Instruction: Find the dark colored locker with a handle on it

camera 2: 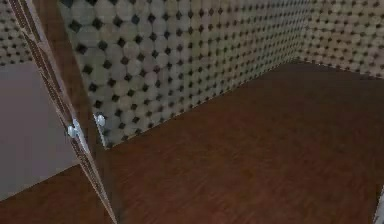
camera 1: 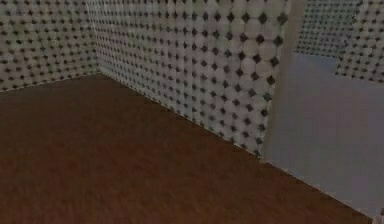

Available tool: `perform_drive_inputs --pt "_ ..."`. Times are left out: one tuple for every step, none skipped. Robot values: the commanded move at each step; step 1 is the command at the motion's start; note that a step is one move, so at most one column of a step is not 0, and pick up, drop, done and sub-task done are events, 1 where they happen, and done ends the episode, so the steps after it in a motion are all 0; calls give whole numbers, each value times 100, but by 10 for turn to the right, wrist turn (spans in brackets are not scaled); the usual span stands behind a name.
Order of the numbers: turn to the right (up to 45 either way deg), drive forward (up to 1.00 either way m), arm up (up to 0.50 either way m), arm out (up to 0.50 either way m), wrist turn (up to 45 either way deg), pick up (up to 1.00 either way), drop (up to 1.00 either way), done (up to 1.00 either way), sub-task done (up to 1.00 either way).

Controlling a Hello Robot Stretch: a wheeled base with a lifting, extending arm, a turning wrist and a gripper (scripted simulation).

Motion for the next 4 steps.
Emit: perform_drive_inputs --pt "210 0 0 0 0 0 0 0 0" --pt "0 70 0 0 0 0 0 0 0" --pt "300 0 0 0 0 0 0 0 0" --pt "30 0 0 0 0 0 0 0 0"
